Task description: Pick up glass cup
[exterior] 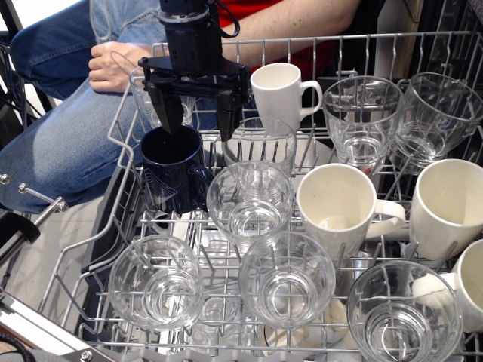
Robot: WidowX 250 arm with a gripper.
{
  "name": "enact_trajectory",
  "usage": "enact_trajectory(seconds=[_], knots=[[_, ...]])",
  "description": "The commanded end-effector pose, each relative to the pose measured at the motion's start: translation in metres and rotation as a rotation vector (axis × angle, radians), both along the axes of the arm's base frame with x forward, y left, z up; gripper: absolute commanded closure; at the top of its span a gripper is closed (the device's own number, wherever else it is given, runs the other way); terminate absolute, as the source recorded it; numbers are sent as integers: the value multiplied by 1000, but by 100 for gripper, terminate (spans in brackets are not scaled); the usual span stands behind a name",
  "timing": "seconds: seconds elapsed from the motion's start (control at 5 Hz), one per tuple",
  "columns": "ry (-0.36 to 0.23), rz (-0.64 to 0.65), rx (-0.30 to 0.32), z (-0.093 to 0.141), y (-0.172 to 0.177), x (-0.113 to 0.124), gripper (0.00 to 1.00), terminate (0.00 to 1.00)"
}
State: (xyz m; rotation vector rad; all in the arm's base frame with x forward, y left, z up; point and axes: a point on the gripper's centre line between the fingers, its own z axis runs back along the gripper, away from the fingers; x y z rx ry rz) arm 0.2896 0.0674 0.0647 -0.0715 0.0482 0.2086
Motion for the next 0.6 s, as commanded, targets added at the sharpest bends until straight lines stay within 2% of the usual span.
enact_trajectory(seconds=[0.0, 0.4], knots=[[0, 0, 0, 0, 0, 0, 0, 0], [-64, -28, -16, -28, 5, 6, 0, 0]])
